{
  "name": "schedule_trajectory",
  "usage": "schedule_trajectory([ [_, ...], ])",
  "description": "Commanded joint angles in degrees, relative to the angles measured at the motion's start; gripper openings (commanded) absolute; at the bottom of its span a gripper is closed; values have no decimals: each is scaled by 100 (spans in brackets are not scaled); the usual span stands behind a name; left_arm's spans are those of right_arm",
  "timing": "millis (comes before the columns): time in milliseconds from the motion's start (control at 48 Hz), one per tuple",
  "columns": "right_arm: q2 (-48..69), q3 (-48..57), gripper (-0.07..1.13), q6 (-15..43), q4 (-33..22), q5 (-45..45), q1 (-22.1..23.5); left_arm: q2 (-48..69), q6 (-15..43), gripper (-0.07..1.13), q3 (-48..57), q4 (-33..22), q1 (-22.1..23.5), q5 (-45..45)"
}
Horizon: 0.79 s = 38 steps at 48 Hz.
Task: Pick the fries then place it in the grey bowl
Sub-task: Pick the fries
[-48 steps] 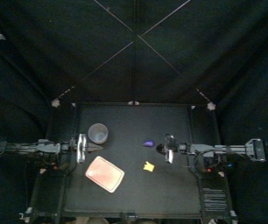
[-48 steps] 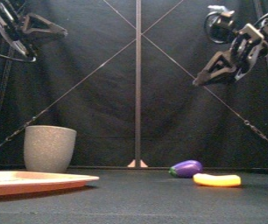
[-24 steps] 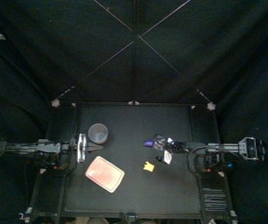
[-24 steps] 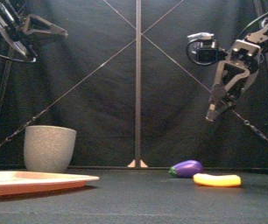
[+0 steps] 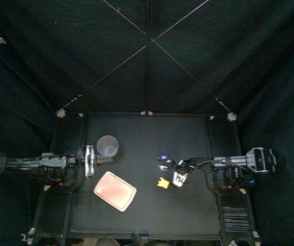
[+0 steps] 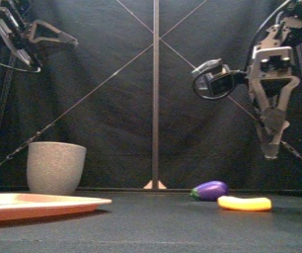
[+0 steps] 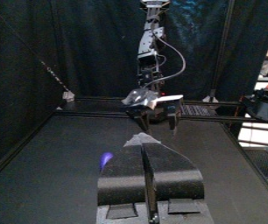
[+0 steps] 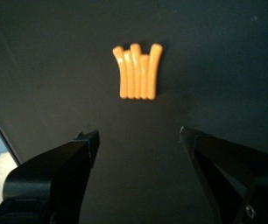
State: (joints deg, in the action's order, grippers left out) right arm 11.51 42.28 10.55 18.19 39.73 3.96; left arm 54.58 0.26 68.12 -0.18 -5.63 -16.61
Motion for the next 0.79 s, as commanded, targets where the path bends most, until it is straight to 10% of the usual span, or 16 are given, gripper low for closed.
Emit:
schedule_trajectory([
  [21,-369,-413,105,519,-448,-18,-202,-26,9,-1,-70,0,-35,-18],
  [375,-1143,-853,105,2707,-2602,-35,-914,-26,9,-1,62,0,-53,-9],
  [792,-1582,-782,105,2892,-2707,-492,-1081,-26,9,-1,149,18,-246,-9],
])
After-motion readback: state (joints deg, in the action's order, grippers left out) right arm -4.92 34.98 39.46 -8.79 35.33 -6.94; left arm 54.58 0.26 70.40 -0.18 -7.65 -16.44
